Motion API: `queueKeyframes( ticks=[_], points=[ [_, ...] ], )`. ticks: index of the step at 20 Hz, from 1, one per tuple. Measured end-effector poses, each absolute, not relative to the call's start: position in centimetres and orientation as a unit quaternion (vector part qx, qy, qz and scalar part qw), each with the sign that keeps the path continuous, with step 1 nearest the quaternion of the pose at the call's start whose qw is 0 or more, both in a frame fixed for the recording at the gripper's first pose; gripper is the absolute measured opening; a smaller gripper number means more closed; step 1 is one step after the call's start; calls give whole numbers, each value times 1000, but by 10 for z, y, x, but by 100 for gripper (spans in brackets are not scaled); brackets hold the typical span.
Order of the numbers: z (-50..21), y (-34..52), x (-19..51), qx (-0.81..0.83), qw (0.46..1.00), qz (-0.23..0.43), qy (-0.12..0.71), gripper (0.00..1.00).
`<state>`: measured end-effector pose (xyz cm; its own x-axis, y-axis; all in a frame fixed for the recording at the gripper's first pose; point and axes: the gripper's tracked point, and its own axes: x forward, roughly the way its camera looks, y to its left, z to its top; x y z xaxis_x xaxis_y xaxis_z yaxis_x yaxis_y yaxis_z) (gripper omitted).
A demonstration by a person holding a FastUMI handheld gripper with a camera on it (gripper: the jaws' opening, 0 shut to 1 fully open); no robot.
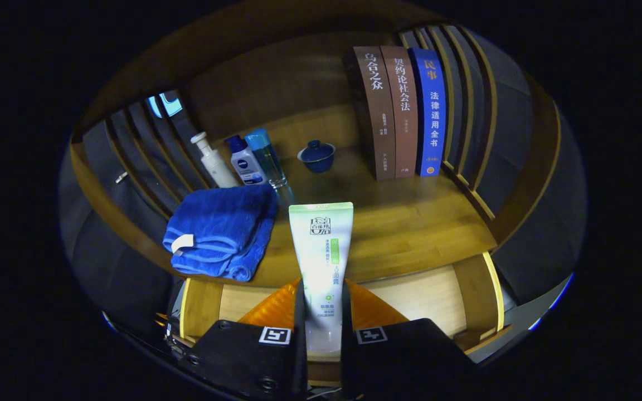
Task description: Pull open the drawer, take out the items inside it, and place them on the countertop above the cabinet.
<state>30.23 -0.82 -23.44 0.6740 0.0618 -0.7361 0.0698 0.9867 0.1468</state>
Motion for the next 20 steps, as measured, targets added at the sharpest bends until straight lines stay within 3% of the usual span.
queueKeyframes(
  ticks=[8,16,20],
  points=[
    [-261,0,358,51,881,8,470,28],
    [-286,-12,392,11,866,-30,499,28],
    [-286,-7,396,17,865,-19,502,35]
  ],
)
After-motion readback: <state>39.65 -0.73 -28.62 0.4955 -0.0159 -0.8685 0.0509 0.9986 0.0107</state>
